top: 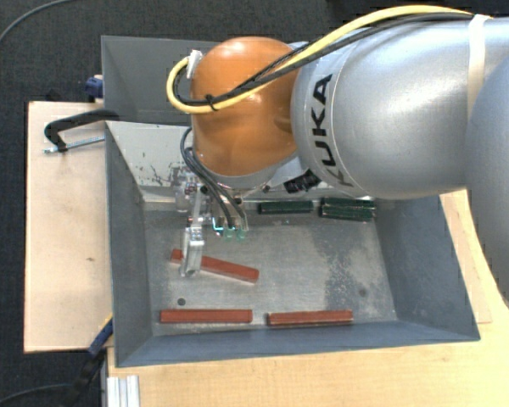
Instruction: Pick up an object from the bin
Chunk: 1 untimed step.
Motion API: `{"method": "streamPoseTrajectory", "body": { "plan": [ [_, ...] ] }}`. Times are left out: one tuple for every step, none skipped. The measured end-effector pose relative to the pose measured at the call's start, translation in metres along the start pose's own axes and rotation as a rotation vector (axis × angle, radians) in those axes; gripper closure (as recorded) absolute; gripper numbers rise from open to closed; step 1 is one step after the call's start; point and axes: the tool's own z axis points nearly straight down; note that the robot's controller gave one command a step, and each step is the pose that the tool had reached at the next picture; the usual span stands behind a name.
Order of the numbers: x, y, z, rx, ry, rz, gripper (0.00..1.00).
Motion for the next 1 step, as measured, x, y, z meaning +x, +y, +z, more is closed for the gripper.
{"method": "streamPoseTrajectory", "body": {
  "plan": [
    [-0.0213, -0.0334, 0.1295, 0.002, -0.002, -0.372, 0.0]
  ]
}}
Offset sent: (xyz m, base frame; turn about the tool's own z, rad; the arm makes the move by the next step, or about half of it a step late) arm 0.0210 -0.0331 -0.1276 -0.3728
